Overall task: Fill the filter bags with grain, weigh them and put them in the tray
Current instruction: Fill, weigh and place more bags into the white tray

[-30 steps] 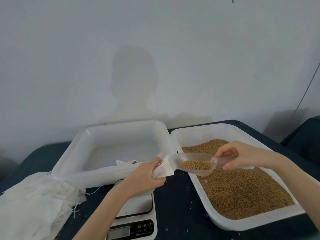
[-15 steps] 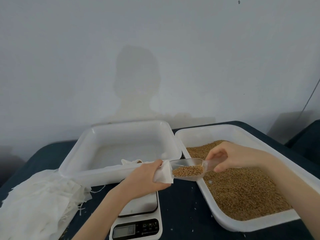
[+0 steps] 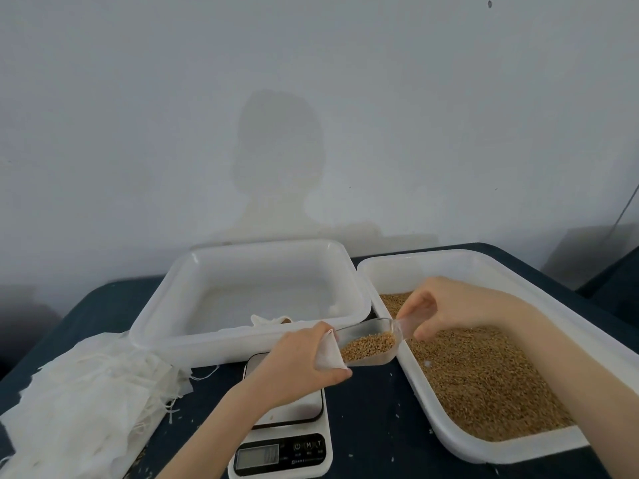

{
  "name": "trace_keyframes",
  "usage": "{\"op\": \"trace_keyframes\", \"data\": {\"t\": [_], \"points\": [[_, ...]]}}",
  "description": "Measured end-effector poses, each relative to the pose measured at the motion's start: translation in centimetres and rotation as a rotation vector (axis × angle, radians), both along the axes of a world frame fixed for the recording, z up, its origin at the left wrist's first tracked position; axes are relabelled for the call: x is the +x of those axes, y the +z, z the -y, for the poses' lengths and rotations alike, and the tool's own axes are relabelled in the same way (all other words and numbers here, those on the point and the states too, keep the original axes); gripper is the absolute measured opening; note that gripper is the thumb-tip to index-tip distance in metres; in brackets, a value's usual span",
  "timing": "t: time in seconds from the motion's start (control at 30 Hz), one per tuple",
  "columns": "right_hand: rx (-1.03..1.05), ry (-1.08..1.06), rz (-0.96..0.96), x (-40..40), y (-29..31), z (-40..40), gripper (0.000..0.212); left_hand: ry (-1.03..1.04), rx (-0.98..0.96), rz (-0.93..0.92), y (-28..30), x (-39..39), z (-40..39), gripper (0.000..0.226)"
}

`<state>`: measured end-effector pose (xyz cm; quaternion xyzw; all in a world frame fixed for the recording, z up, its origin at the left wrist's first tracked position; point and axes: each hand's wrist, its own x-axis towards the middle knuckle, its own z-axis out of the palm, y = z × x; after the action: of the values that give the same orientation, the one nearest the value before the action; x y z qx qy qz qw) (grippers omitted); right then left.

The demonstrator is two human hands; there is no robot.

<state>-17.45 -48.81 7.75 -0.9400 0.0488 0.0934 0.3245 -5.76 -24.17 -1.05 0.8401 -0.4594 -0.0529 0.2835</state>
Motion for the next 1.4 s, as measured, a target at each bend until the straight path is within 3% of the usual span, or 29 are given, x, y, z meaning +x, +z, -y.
{"op": "trace_keyframes", "data": {"t": [0.1,0.27,0.4,0.87,1.07,1.4], "points": [[-0.121,-0.012,0.039,0.4,1.2,-0.9,0.031,0.021,-0.024,-0.055,-0.1,-0.1,0.1,0.045],[-0.622,-0.029,0.274,1.2,3.6,-3.7,0.037,0.106,-0.147,-0.158,-0.2,0.1,0.7,0.042],[-0.941,0.098,0.384,2.0,4.8,-5.3,0.036,0.115,-0.189,-0.214,-0.5,0.0,1.1,0.040],[-1.369,0.191,0.459,2.9,7.8,-10.1,0.042,0.174,-0.434,-0.364,-0.6,-0.6,1.2,0.039],[-1.218,0.136,0.421,2.5,7.6,-8.9,0.049,0.173,-0.398,-0.304,-0.1,-0.2,0.7,0.041],[-0.471,-0.108,0.283,-1.7,3.6,-1.6,0.028,0.047,-0.286,-0.228,1.2,-0.7,0.3,0.039]]}}
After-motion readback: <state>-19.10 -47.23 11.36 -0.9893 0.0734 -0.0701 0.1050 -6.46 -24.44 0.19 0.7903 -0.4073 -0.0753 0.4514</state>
